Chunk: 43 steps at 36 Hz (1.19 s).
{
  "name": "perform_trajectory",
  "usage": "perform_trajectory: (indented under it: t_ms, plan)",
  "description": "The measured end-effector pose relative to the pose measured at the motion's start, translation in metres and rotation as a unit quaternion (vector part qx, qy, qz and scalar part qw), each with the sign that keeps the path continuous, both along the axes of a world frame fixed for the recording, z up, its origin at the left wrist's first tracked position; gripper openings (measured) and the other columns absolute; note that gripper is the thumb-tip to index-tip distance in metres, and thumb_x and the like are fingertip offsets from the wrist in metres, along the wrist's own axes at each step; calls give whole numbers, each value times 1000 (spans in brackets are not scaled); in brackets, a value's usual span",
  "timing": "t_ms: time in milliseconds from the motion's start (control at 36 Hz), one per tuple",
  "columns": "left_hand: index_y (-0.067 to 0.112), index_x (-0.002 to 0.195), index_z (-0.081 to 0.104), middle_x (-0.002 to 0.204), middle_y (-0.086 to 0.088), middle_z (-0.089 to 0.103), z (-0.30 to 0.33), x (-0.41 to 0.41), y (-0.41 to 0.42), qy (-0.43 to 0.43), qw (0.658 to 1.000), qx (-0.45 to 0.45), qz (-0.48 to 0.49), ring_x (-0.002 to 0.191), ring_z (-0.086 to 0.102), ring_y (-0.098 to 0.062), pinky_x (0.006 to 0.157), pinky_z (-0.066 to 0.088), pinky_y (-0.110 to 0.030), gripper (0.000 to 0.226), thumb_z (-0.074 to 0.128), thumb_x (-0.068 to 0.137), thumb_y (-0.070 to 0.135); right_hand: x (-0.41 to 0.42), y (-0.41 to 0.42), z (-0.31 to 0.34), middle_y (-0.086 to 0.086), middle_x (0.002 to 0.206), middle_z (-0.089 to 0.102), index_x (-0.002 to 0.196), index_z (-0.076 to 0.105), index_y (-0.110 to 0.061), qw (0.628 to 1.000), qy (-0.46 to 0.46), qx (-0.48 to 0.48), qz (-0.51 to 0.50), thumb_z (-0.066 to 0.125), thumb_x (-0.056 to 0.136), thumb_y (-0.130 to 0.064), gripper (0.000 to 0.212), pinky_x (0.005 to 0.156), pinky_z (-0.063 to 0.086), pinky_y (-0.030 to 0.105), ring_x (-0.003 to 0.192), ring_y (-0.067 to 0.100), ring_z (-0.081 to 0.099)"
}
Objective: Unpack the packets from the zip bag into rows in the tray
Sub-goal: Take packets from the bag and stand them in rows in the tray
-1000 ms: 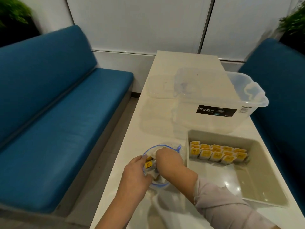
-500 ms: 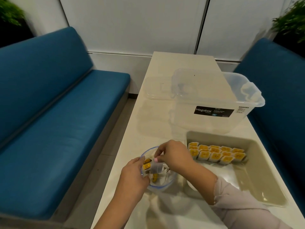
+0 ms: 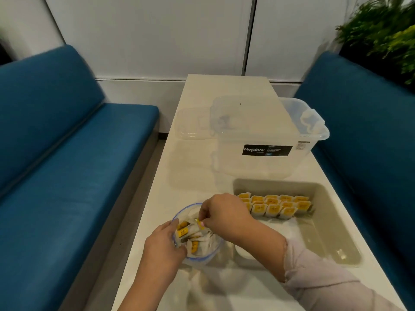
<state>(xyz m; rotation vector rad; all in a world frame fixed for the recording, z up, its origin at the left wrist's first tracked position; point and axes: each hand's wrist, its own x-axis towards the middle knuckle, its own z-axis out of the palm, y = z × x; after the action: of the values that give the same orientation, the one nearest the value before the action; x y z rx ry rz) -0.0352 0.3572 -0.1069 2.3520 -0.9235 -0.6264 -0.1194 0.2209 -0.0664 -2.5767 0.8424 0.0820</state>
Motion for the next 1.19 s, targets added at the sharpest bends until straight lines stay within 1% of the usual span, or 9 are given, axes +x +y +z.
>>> perform_trajectory:
  t_ms: [111,222,306,528,583,722,917,1083,1194]
  plan:
    - [17,137,45,133,2,53,-1,0,-3,-17,1000,18,4,116,53,-16,98,42,-26,65,69,77,10,-12,-5,5,0,96,70,92,67,-26,1000,-16,-2,6,62,82,-14,16,73,50,30,93,22,62]
    - [19,137,44,136,1,51,1,-2,-5,-23,999,26,9,118,52,-16,101,41,-29,65,70,78,15,-32,-17,13,1,98,68,103,57,-27,999,-33,-15,-2,63,85,-19,21,77,49,35,95,25,60]
    - [19,137,45,134,-1,53,3,-3,-6,-38,999,36,4,118,52,-17,101,40,-30,63,69,78,17,-53,-31,28,-5,100,68,109,61,-29,999,-28,-35,-6,64,86,-25,23,76,43,28,98,18,59]
    - [16,131,52,126,-7,59,8,3,4,-38,998,43,30,110,57,-22,95,41,-32,60,72,75,11,-106,-81,57,-7,95,68,96,69,-29,991,58,-76,-93,64,85,-22,15,66,41,24,93,18,60]
    - [15,130,53,124,-8,60,9,6,9,-27,998,42,40,108,58,-22,94,42,-33,60,74,74,11,-115,-92,56,-6,92,67,94,69,-29,987,73,-88,-113,64,84,-21,13,57,37,22,90,18,59]
    - [15,131,52,124,-11,60,13,-11,-5,-27,998,57,32,108,59,-24,93,42,-36,61,73,74,9,-161,-130,42,-8,78,62,89,68,-28,973,117,-120,-158,63,86,-21,10,51,29,21,82,16,58]
    - [17,132,51,119,-11,62,16,-19,-11,-17,996,75,40,93,56,-18,91,44,-38,62,72,74,9,-180,-152,2,-4,90,69,95,70,-31,957,169,-182,-149,59,88,-21,17,66,36,24,81,18,60]
    - [18,135,47,124,-11,60,20,-19,-12,-19,995,90,35,104,59,-22,95,44,-40,64,72,76,13,-177,-154,-21,0,98,63,102,68,-30,948,201,-211,-128,54,92,-20,20,72,34,25,78,19,45]
    - [18,135,48,124,-11,60,19,-20,-11,-22,995,88,38,100,59,-21,94,45,-39,64,73,76,14,-174,-154,-29,2,99,62,104,68,-30,949,202,-208,-128,53,94,-24,19,75,38,27,86,20,50]
